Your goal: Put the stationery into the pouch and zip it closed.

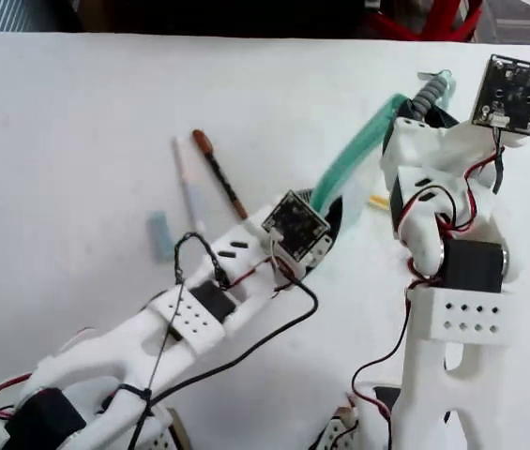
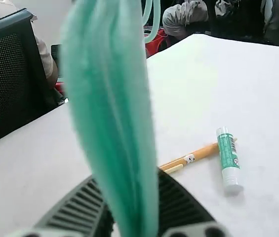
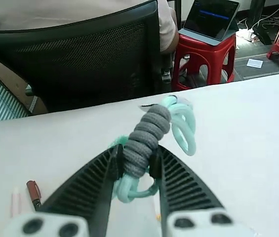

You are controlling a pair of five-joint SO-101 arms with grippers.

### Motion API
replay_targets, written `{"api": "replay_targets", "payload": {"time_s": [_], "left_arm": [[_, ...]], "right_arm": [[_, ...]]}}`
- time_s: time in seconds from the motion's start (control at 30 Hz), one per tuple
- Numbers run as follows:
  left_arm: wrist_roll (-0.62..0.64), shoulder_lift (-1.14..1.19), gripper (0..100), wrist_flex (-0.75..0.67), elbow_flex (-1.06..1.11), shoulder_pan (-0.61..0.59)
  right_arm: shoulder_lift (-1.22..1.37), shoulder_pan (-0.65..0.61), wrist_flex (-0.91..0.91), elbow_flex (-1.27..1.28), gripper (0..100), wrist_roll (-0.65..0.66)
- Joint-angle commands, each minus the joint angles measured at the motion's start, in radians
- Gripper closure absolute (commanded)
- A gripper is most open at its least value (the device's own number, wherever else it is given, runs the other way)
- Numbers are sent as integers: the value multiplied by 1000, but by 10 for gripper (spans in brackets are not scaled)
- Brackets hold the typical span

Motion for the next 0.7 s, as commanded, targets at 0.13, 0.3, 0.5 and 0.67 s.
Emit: {"api": "replay_targets", "payload": {"time_s": [0.13, 0.3, 0.5, 0.67], "left_arm": [[-20, -159, 976, 80, -40, -110], [-18, -464, 976, 351, -34, -120], [-18, -604, 976, 496, -32, -104], [-29, -455, 976, 494, -43, -107]], "right_arm": [[-31, -22, -18, -2, 979, 5], [-21, -96, -22, 21, 979, 49], [-22, -194, -16, 49, 979, 69], [-39, -196, 24, 26, 979, 75]]}}
